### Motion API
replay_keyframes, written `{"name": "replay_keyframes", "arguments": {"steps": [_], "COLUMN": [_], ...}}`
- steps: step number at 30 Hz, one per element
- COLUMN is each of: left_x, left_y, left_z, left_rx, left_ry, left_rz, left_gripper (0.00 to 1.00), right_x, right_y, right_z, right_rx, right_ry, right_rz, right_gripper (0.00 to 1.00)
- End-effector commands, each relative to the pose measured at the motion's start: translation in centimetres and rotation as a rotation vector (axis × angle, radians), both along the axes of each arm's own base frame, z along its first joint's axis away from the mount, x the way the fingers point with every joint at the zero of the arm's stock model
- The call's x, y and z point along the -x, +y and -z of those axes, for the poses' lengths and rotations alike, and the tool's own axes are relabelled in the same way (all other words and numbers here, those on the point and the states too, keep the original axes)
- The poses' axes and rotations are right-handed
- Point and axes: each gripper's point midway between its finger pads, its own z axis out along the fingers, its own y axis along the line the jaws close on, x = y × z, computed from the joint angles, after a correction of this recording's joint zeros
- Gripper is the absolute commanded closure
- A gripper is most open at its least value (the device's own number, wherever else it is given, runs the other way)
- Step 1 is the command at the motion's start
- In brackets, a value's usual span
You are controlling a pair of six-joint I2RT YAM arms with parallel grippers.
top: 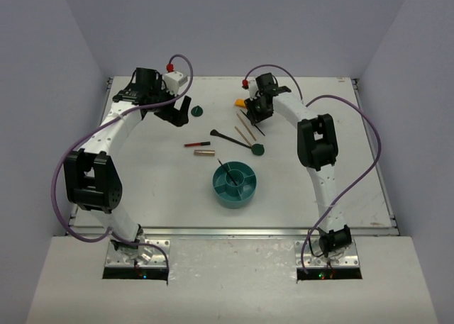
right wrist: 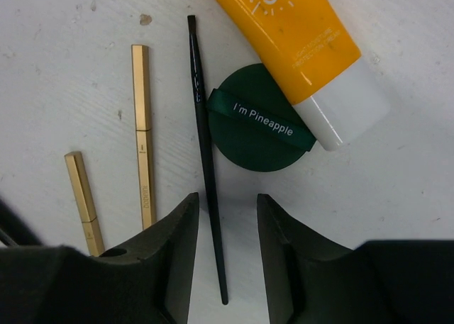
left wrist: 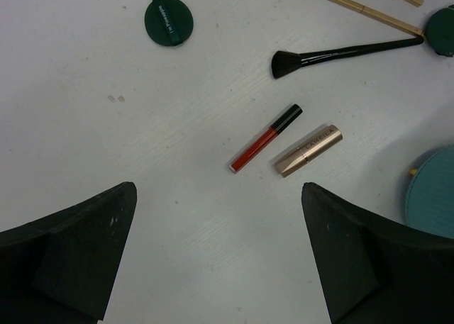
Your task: Organize the makeup
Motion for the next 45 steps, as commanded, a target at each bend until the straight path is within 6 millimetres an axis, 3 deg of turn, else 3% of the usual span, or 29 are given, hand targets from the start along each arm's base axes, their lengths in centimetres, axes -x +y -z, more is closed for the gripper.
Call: {"name": "replay_keyframes", "arguments": {"steps": [1, 9, 17, 20, 23, 26, 27, 30, 35, 37, 41, 45], "left_x": [-0.6, -0.5, -0.4, -0.2, -0.1, -0.1, -0.2, -0.3, -0.2, -0.2, -0.2, -0.3], "left_y": [0.6, 1.0, 1.3, 1.3, 1.2, 1.1, 1.1, 1.0, 0.8, 0.7, 0.5, 0.4], "left_z": [-0.9, -0.5, -0.2, -0.1, -0.1, -0.1, -0.3, -0.4, -0.7, -0.9, -1.4, -1.4], "left_rx": [0.005, -0.002, -0.011, -0.01, -0.007, 0.0, 0.002, 0.006, 0.01, 0.011, 0.011, 0.008], "left_ry": [-0.04, -0.04, -0.039, -0.036, -0.038, -0.037, -0.041, -0.046, -0.053, -0.057, -0.067, -0.068], "left_rz": [-0.017, -0.033, -0.043, -0.044, -0.043, -0.041, -0.04, -0.038, -0.015, -0.011, 0.018, 0.025], "left_gripper": [0.0, 0.0, 0.0, 0.0, 0.0, 0.0, 0.0, 0.0, 0.0, 0.0, 0.0, 0.0], "right_x": [0.1, 0.1, 2.5, 3.9, 4.0, 3.1, 2.2, 0.5, -1.4, -1.8, -2.6, 0.2], "right_y": [0.3, 0.3, -0.8, -1.8, -2.1, -1.6, -1.2, -0.4, 1.9, 2.1, 1.9, 4.8], "right_z": [1.2, 2.3, 3.8, 4.7, 3.8, 1.9, -0.1, -3.7, -10.5, -11.9, -16.8, -26.2], "right_rx": [0.025, 0.046, 0.123, 0.163, 0.176, 0.148, 0.128, 0.075, -0.09, -0.122, -0.198, -0.452], "right_ry": [-0.005, 0.018, 0.077, 0.115, 0.095, 0.032, -0.018, -0.132, -0.328, -0.369, -0.486, -0.681], "right_rz": [-0.027, -0.032, -0.061, -0.075, -0.097, -0.088, -0.081, -0.064, -0.078, -0.073, -0.036, -0.155], "right_gripper": [0.61, 0.65, 0.98, 1.0, 1.0, 1.0, 1.0, 1.0, 1.0, 1.0, 1.0, 1.0]}}
